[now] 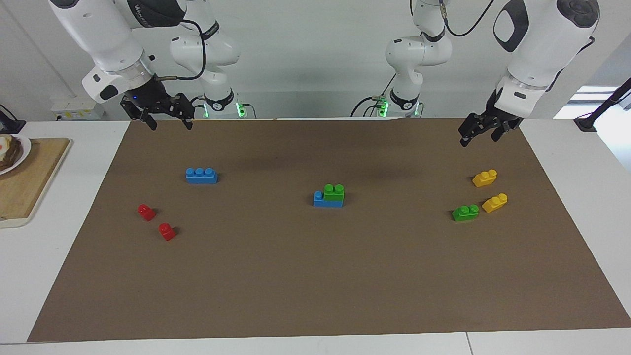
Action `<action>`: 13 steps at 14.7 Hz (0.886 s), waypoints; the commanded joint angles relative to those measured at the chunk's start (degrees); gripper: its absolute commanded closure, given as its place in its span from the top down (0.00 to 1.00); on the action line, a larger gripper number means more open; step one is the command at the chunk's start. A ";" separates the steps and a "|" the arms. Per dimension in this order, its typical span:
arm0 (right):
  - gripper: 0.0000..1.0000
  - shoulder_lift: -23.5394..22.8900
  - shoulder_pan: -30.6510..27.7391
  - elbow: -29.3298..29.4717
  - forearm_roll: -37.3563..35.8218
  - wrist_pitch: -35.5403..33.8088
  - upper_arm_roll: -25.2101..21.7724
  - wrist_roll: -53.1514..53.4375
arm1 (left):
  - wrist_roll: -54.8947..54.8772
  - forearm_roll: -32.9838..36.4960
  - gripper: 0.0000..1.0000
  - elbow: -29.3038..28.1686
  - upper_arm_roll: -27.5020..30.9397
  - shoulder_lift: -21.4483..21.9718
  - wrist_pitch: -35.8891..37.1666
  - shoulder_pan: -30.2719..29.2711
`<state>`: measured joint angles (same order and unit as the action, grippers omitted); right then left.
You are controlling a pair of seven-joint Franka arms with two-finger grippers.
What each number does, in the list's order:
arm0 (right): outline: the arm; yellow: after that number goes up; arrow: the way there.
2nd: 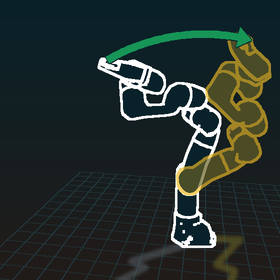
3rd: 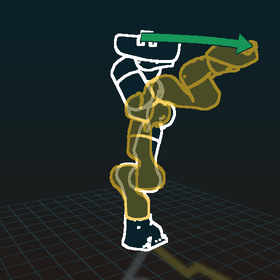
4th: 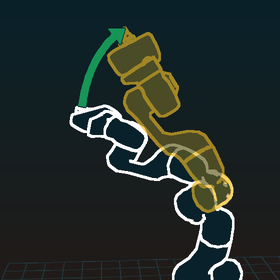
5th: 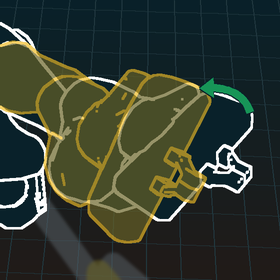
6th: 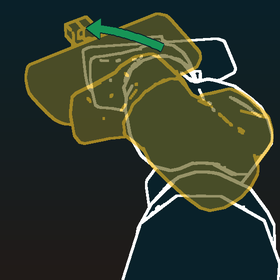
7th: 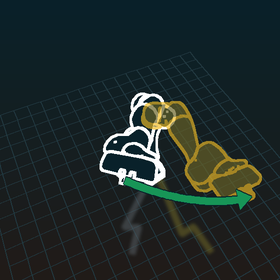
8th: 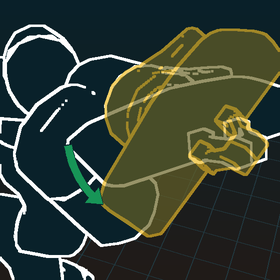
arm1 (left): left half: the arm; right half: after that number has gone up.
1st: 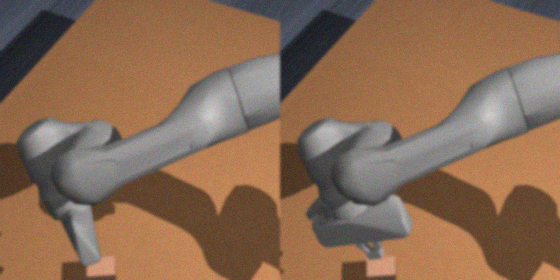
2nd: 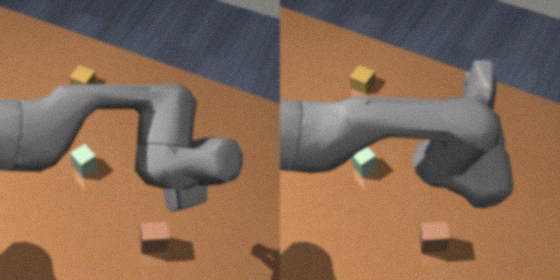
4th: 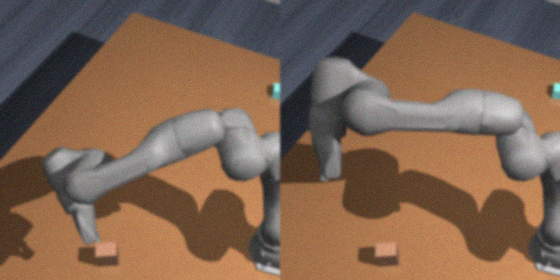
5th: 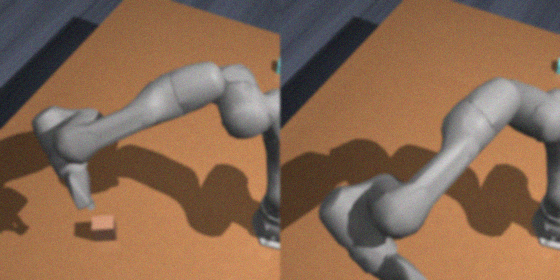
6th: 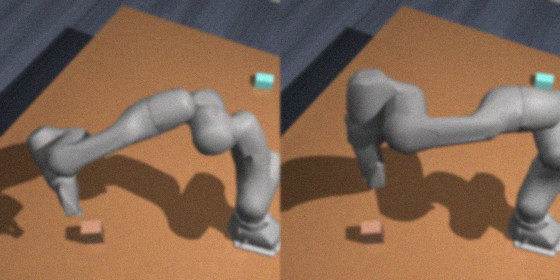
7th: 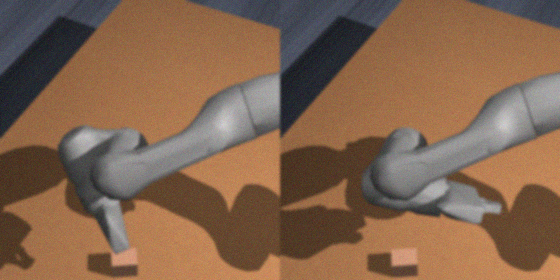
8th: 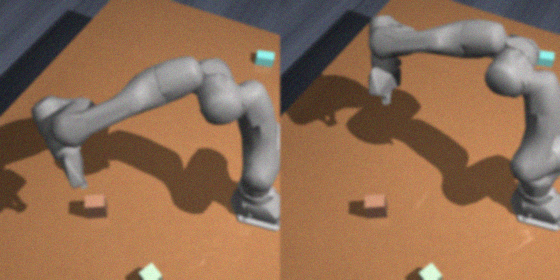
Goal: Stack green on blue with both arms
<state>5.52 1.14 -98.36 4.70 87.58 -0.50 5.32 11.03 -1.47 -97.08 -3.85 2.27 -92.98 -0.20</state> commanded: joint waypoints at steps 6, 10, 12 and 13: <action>1.00 -0.16 -0.61 1.16 -5.57 -0.31 0.32 -1.80 | -1.79 1.03 1.00 3.03 -0.20 -3.15 2.10 1.08; 1.00 -0.25 -0.79 1.51 -5.57 0.49 0.32 -1.63 | -2.15 0.77 1.00 5.59 -0.11 -4.55 2.19 1.08; 1.00 -0.25 -0.78 1.51 -5.57 0.84 0.32 -1.45 | -2.15 0.76 1.00 5.32 -0.11 -4.64 1.75 1.17; 1.00 -0.25 -0.79 1.51 -5.66 1.19 0.32 -1.45 | -2.24 0.94 1.00 5.50 -0.11 -4.64 2.01 1.26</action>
<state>5.52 1.12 -97.43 0.23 88.01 -0.56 4.94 9.75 -1.46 -93.57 -4.39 -1.18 -92.37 0.30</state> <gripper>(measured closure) 0.000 0.000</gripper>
